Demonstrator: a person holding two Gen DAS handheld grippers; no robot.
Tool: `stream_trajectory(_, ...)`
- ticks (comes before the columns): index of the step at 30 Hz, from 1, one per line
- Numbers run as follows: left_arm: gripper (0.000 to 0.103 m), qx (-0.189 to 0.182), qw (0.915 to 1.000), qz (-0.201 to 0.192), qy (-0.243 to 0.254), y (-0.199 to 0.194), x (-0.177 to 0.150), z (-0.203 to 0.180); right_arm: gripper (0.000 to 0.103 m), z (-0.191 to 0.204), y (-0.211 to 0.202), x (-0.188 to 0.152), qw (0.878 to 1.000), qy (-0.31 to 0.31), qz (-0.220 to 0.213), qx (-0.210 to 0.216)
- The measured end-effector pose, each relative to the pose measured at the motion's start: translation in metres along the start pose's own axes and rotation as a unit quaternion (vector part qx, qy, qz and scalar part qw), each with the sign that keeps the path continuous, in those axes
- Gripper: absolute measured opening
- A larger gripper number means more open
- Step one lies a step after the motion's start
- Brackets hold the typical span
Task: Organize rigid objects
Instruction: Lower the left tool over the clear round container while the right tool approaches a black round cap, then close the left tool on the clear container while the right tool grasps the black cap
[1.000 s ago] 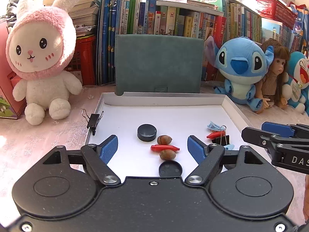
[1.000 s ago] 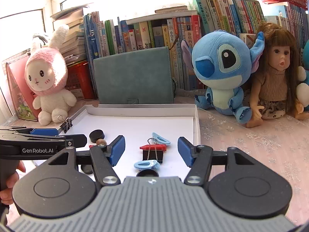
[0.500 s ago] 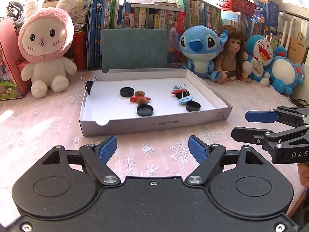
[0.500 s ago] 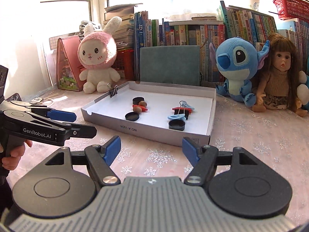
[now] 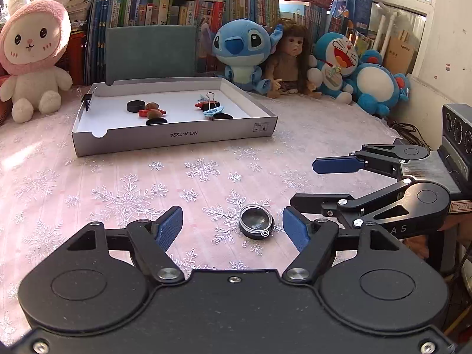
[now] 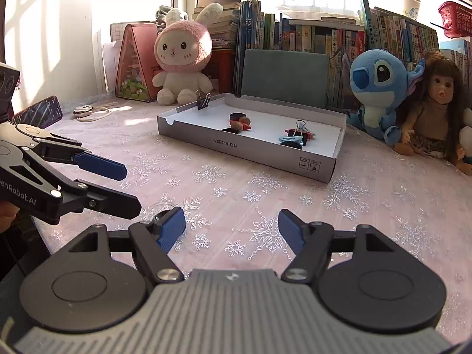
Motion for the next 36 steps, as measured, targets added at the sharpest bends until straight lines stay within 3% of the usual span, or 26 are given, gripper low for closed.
stream_trajectory(6, 0.048, 0.0, 0.9994, 0.01, 0.035, 0.017, 0.003, -0.019, 0.081, 0.004, -0.001, -0.011, 1.0, -0.019, 0.009, -0.008)
stream_trajectory(8, 0.045, -0.002, 0.9993, 0.014, 0.036, 0.022, 0.003, -0.022, 0.081, 0.003, 0.0, -0.013, 1.0, -0.018, 0.013, -0.009)
stream_trajectory(11, 0.027, 0.001, 0.9992, 0.022, 0.033, 0.029, 0.003, -0.022, 0.081, 0.005, 0.001, -0.015, 1.0, -0.017, 0.017, -0.005)
stream_trajectory(19, 0.027, 0.015, 0.9998, 0.0, 0.015, 0.014, 0.012, -0.011, 0.081, 0.023, 0.005, -0.015, 0.999, -0.025, 0.015, 0.022)
stream_trajectory(25, 0.027, 0.068, 0.9976, -0.001, -0.012, 0.009, 0.019, 0.01, 0.08, 0.047, 0.016, -0.008, 0.999, -0.028, 0.008, 0.031)
stream_trajectory(28, 0.027, 0.081, 0.9963, 0.006, -0.029, 0.012, 0.02, 0.02, 0.07, 0.055, 0.022, -0.006, 0.999, -0.028, 0.011, 0.027)
stream_trajectory(32, 0.027, 0.093, 0.9948, 0.008, -0.039, 0.018, 0.021, 0.027, 0.04, 0.06, 0.025, -0.004, 0.999, -0.025, 0.019, 0.017)
stream_trajectory(36, 0.027, 0.1, 0.9938, 0.006, -0.049, 0.023, 0.026, 0.033, 0.037, 0.054, 0.026, 0.002, 1.0, -0.006, 0.017, 0.004)
Point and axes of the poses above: each gripper's, at about its wrist camera, not at the fingertips, and y roughly the way its jaws point, z to its left, x to its top, the point moved 6 cm from there along y, roughly the way its jaws point, and after that the axes turned 9 degrees about z, right-handed, at the moved point
